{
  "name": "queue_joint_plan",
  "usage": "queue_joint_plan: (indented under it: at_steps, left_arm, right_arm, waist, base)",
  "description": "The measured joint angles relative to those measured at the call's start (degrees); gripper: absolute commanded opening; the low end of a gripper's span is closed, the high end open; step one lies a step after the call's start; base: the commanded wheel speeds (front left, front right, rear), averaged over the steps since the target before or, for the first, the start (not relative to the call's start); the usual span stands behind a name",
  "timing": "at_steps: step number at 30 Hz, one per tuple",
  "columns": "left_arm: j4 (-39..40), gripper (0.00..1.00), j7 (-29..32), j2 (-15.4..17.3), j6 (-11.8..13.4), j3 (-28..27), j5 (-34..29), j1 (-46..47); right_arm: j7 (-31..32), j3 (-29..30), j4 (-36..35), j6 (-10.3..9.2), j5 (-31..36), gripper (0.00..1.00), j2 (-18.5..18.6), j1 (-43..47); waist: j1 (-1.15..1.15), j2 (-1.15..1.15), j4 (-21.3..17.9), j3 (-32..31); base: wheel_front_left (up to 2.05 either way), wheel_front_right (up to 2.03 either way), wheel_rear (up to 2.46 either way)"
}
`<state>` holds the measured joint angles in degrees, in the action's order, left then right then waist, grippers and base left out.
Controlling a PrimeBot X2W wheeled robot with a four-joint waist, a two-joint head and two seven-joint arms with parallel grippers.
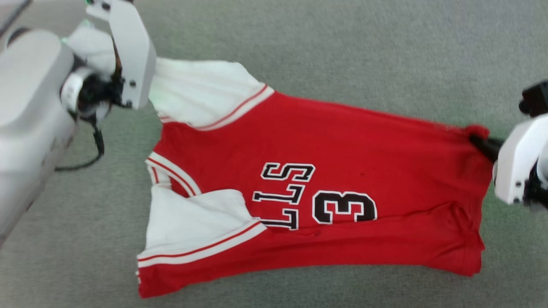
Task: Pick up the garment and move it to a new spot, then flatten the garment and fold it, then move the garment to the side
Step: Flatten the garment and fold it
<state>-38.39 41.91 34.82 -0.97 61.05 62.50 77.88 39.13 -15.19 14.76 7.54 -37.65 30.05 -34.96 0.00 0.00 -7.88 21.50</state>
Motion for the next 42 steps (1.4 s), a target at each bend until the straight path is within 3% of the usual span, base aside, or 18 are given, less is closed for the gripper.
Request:
queue_joint_plan:
  at_steps: [3,10,12,16,20,25,26,28,29,30,31,32,33,42]
  left_arm:
    - [8.47,0.0,1.03,3.49,3.14,0.13,0.55,-3.32]
    - [32.1,0.0,4.52,14.08,14.21,1.14,3.15,-14.81]
    - [37.17,0.0,4.53,16.17,17.12,1.54,4.09,-18.06]
    - [42.65,0.0,3.59,17.79,20.52,2.75,6.34,-24.8]
    - [42.07,0.0,1.34,17.12,20.87,3.58,8.01,-29.09]
    - [36.42,0.0,-1.18,14.13,18.67,3.99,9.36,-31.66]
    - [35.13,0.05,-1.35,13.61,18.31,4.07,9.71,-32.1]
    - [32.67,0.4,-2.12,12.7,17.24,4.21,9.92,-32.7]
    - [31.79,0.48,-2.78,12.16,16.74,4.05,10.15,-32.88]
    - [30.93,0.74,-3.19,11.7,16.21,3.99,10.16,-32.99]
    - [30.21,1.0,-3.63,11.23,15.78,3.99,10.22,-33.03]
    - [29.54,1.0,-4.2,10.85,15.49,3.94,10.21,-33.05]
    - [28.93,1.0,-4.57,10.49,15.13,3.83,10.21,-33.09]
    - [27.51,1.0,-9.49,9.69,13.99,1.74,10.77,-33.67]
  right_arm:
    - [2.13,0.42,-3.66,0.0,-1.12,0.0,1.34,4.47]
    - [6.99,4.1,-9.31,0.0,-2.55,0.0,3.23,13.95]
    - [8.22,4.94,-10.06,0.0,-2.54,0.0,3.13,16.08]
    - [10.18,5.91,-10.49,0.0,-2.09,0.0,1.97,19.57]
    - [11.48,6.33,-10.33,0.0,-1.34,0.0,0.53,20.92]
    - [12.7,5.9,-9.26,0.0,-0.58,0.0,-1.56,21.29]
    - [13.05,5.8,-8.86,0.0,-0.55,0.0,-1.9,21.26]
    - [14.07,5.64,-8.03,0.0,-0.31,0.0,-2.57,21.24]
    - [14.26,5.65,-7.86,0.0,0.01,0.0,-2.93,21.12]
    - [14.08,5.75,-7.68,0.0,0.38,0.17,-3.19,20.86]
    - [13.99,5.81,-7.48,0.0,0.58,0.41,-3.35,20.48]
    - [13.84,5.89,-7.43,0.0,0.58,0.65,-3.5,20.26]
    - [13.69,5.99,-7.34,0.0,0.64,0.97,-3.76,20.15]
    - [13.16,8.16,-7.94,0.0,0.51,1.0,-5.39,19.99]
  waist:
    - [0.0,0.0,1.18,-1.98]
    - [0.0,0.0,3.77,-6.0]
    - [0.0,0.0,4.37,-6.91]
    - [0.0,0.0,5.34,-8.44]
    - [0.0,0.0,5.76,-9.86]
    - [0.0,0.0,5.54,-11.35]
    - [0.0,0.0,5.43,-11.61]
    - [0.0,0.0,5.19,-12.13]
    - [0.0,0.0,5.06,-12.36]
    - [0.0,0.0,4.94,-12.56]
    - [0.0,0.0,4.87,-12.78]
    - [0.0,0.0,4.82,-12.97]
    - [0.0,0.0,4.8,-13.17]
    - [0.0,0.0,5.16,-14.85]
  base:
    - [0.0,0.0,0.0]
    - [0.0,0.0,0.0]
    - [0.0,0.0,0.0]
    - [0.0,0.0,0.0]
    - [0.0,0.0,0.0]
    - [0.0,0.0,0.0]
    - [0.0,0.0,0.0]
    - [0.0,0.0,0.0]
    - [0.0,0.0,0.0]
    - [0.0,0.0,0.0]
    - [0.0,0.0,0.0]
    - [0.0,0.0,0.0]
    - [0.0,0.0,0.0]
    - [0.0,0.0,0.0]
